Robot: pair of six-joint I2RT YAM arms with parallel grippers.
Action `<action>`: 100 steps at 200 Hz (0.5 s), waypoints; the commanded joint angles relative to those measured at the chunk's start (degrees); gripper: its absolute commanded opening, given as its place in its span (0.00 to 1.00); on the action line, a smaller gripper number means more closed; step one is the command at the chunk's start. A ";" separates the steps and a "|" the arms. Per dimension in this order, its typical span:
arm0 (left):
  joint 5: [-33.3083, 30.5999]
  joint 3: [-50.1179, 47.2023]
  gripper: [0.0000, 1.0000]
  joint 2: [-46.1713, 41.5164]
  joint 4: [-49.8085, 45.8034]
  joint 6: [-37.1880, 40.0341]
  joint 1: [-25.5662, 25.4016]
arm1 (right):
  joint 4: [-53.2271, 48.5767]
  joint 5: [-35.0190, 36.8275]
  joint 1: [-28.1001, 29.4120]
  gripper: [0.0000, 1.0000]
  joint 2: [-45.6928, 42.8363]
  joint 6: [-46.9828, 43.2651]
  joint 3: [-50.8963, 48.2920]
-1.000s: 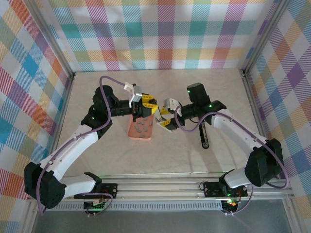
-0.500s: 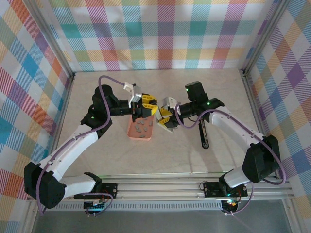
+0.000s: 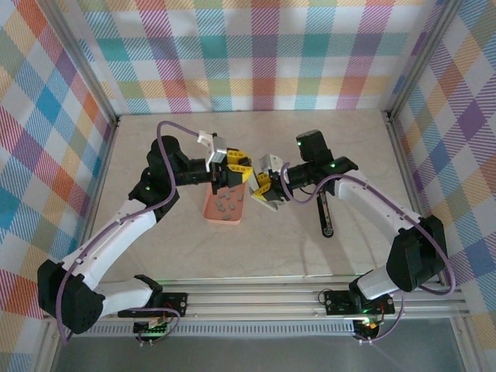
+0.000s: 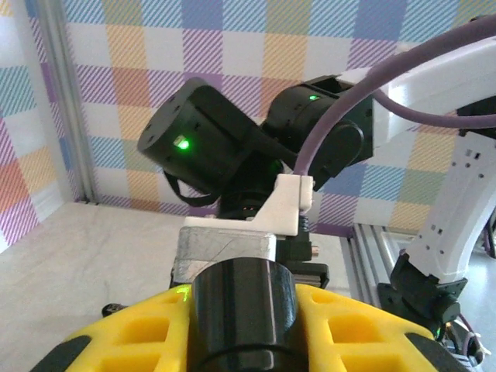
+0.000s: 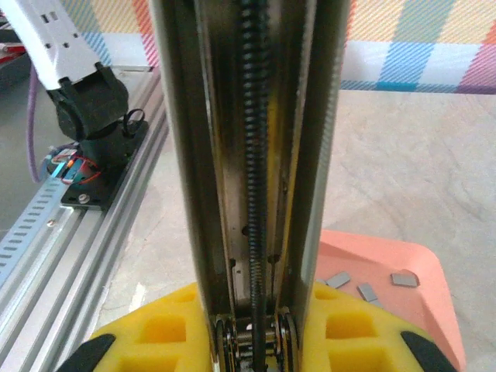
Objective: Load the staples into the stapler
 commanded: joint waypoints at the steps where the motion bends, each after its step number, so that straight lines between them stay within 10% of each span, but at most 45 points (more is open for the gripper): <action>1: -12.29 -0.31 0.53 -3.91 -1.20 0.49 -0.08 | 5.45 3.60 -0.41 0.13 -4.81 6.96 -4.20; 100: -47.49 -11.53 0.94 -5.72 -13.15 -18.95 -0.08 | 1.39 41.91 -0.36 0.11 -13.75 51.22 -12.22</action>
